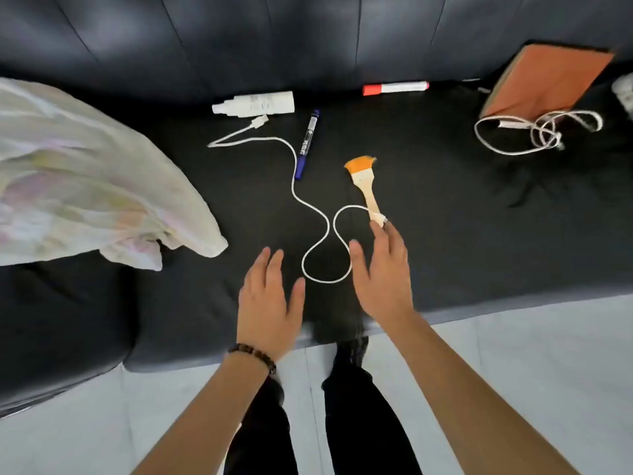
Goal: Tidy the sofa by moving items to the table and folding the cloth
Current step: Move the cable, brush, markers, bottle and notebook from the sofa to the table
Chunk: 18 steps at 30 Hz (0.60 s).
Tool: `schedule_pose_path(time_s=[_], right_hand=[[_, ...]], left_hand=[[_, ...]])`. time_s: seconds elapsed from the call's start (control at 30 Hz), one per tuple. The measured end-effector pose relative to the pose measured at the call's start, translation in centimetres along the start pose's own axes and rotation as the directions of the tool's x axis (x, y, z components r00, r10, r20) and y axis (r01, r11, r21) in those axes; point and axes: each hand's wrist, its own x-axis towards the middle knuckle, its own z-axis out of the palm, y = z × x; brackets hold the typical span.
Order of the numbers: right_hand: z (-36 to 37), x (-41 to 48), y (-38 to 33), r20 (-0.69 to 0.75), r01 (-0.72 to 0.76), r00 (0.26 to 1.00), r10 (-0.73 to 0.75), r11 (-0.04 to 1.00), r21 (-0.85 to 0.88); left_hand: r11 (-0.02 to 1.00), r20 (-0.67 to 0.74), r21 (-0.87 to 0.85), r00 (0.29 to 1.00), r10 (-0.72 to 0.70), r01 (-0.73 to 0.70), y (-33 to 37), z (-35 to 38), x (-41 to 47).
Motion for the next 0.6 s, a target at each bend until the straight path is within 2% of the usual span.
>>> schedule_pose_path(time_s=[0.07, 0.2, 0.3, 0.37, 0.5, 0.57, 0.6], right_hand=[[1.3, 3.7, 0.7, -0.076, -0.039, 0.996, 0.041, 0.999, 0.021], [3.0, 10.4, 1.6, -0.18, -0.093, 0.98, 0.083, 0.994, -0.05], [3.6, 12.2, 2.7, -0.235, -0.11, 0.97, 0.064, 0.976, -0.189], [3.7, 12.4, 3.3, -0.273, -0.086, 0.961, 0.044, 0.985, -0.147], [3.5, 11.3, 4.5, -0.241, 0.002, 0.971, -0.004, 1.0, -0.009], [3.2, 10.5, 4.7, -0.227, 0.057, 0.973, -0.044, 0.997, 0.051], [3.0, 9.9, 4.6, -0.219, 0.074, 0.974, -0.055, 0.994, 0.077]], left_hand=[[0.999, -0.058, 0.03, 0.998, 0.031, -0.029, 0.2, 2.5, 3.4], [0.996, -0.12, 0.057, 0.991, -0.06, 0.067, 2.4, 7.1, 10.2], [0.962, -0.14, 0.248, 0.987, -0.082, 0.115, 2.6, 9.6, 11.8], [0.949, -0.164, 0.307, 0.986, -0.02, 0.07, 1.7, 10.3, 11.6], [0.959, -0.3, 0.258, 0.933, 0.197, -0.119, -0.9, 9.1, 11.4], [0.976, -0.299, 0.129, 0.931, 0.209, -0.178, -2.0, 7.2, 11.5], [0.985, -0.279, 0.013, 0.945, 0.17, -0.174, -2.5, 5.9, 11.3]])
